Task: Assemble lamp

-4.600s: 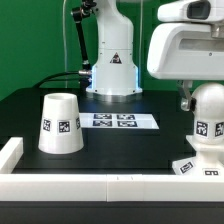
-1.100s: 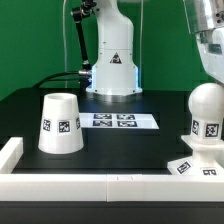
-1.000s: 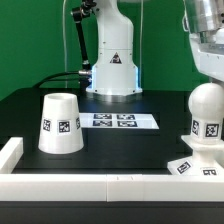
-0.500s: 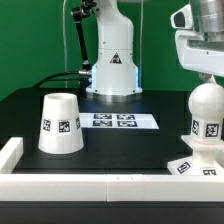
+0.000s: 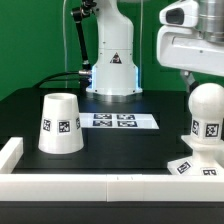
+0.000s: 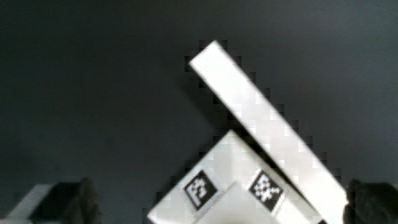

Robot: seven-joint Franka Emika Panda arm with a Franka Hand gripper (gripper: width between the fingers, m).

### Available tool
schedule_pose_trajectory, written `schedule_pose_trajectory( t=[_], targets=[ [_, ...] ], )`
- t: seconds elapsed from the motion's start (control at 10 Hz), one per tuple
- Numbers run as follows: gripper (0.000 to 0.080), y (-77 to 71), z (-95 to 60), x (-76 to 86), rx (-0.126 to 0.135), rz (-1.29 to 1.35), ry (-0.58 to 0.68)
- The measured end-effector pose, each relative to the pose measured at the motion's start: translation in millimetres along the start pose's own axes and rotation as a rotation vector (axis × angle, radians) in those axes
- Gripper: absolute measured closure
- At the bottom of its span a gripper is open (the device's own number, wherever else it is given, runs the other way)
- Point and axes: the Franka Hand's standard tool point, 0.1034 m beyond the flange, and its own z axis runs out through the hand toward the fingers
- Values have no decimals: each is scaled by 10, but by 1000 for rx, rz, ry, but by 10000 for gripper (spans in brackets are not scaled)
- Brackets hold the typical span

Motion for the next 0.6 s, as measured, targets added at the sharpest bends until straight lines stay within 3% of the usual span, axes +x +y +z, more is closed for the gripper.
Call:
schedule_pose_trajectory(
  t=[0.2, 0.3, 0.4, 0.5, 0.6],
  targets=[
    [100, -11, 13, -17, -2, -4, -1],
    [100, 33, 5, 12, -17, -53, 5],
    [100, 82, -8, 29, -55, -133, 27],
    [100, 128, -18, 19, -123, -240, 71],
    [100, 145, -7, 1, -145, -317, 91]
  ],
)
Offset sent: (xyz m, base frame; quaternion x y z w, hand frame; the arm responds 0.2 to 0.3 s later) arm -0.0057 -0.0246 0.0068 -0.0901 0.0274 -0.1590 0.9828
